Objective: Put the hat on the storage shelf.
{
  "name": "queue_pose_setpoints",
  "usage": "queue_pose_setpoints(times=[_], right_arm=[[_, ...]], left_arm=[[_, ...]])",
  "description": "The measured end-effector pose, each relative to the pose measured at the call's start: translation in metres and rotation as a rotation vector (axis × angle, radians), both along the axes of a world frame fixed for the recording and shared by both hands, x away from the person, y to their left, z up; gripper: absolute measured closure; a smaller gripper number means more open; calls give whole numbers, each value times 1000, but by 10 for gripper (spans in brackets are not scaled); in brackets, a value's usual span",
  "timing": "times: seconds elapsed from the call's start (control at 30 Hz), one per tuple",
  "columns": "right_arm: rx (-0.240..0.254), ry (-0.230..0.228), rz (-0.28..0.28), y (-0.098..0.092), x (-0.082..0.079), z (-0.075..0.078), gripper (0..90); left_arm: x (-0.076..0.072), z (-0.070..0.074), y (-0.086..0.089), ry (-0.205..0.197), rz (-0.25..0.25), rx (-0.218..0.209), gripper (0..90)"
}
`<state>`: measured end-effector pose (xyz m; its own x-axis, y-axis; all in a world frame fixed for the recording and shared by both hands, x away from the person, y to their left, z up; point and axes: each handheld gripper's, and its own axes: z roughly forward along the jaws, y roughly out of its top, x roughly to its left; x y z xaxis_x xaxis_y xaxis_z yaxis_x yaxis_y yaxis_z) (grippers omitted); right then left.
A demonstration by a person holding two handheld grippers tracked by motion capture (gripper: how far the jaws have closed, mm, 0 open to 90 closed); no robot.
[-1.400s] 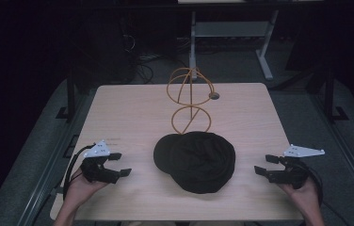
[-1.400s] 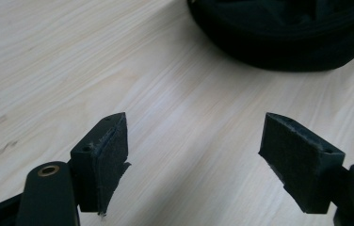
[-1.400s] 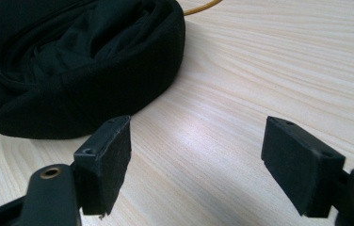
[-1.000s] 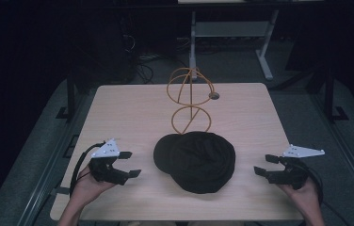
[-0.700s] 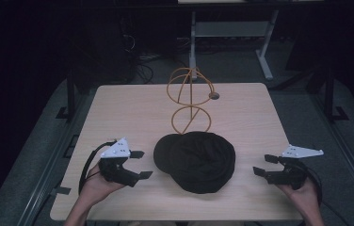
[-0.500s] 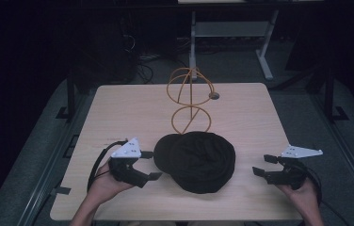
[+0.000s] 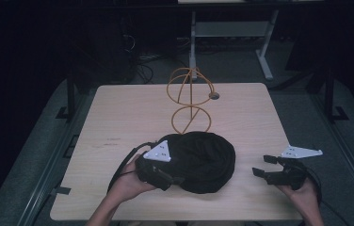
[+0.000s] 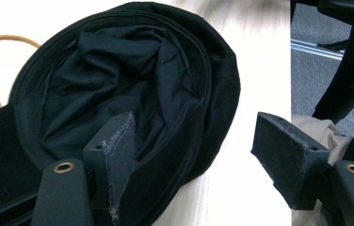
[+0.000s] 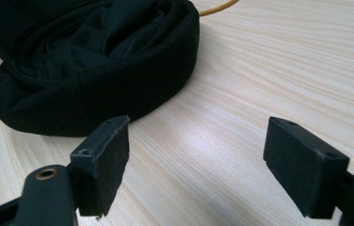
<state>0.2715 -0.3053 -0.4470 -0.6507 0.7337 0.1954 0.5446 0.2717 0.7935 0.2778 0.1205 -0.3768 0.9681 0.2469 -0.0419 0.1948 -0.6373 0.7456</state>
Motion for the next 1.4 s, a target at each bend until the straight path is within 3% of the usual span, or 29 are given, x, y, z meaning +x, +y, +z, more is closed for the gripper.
queue_pose_setpoints(times=[0.33,0.7,0.93,1.03,1.27,1.4], right_arm=[[-7,2,8,1,0,0,225],[-8,5,15,2,0,0,226],[-9,5,20,3,0,0,226],[-10,5,21,3,0,0,226],[-15,6,26,5,-1,-1,228],[-15,6,27,5,-1,0,229]], left_arm=[[2,-10,-31,11,-62,54,339],[1,-23,-60,20,-83,120,429],[2,-34,-78,15,-75,221,518],[1,-36,-81,5,-60,244,529],[-4,-44,-100,-50,-45,413,554],[-5,-46,-105,-80,-76,469,671]])
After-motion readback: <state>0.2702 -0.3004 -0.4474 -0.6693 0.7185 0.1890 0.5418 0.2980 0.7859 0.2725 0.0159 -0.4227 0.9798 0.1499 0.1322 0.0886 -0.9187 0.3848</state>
